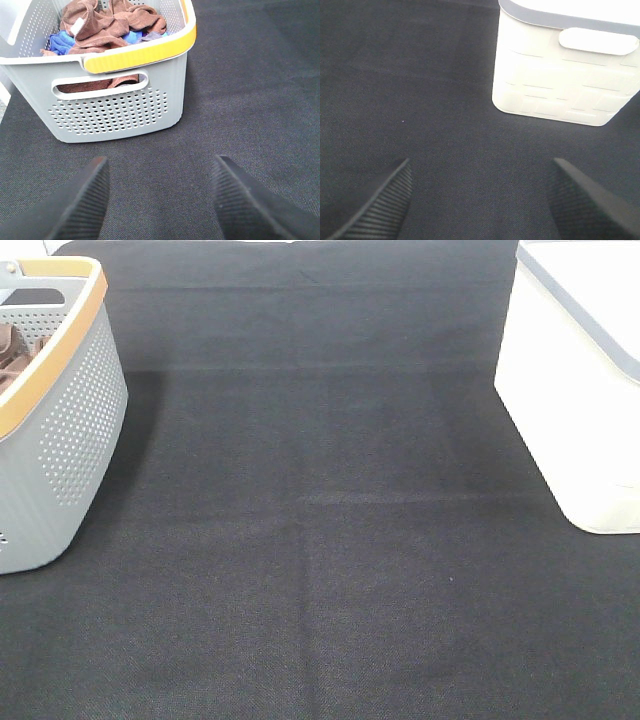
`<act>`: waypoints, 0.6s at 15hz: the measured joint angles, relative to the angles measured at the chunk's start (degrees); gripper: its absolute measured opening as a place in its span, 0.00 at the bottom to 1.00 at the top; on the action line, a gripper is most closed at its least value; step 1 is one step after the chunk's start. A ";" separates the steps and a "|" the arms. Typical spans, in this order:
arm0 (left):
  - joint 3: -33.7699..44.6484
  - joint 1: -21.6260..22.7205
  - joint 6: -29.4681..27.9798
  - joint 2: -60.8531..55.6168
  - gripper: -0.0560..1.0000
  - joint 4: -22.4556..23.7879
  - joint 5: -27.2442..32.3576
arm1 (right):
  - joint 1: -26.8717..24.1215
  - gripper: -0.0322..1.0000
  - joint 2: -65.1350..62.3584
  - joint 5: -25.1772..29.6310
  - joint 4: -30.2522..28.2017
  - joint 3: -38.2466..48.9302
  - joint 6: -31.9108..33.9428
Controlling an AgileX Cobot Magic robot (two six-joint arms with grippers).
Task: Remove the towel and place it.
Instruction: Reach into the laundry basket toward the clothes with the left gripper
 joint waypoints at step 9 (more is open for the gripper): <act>0.00 0.00 0.00 0.00 0.60 0.00 0.00 | 0.00 0.72 0.00 0.00 0.00 0.00 0.00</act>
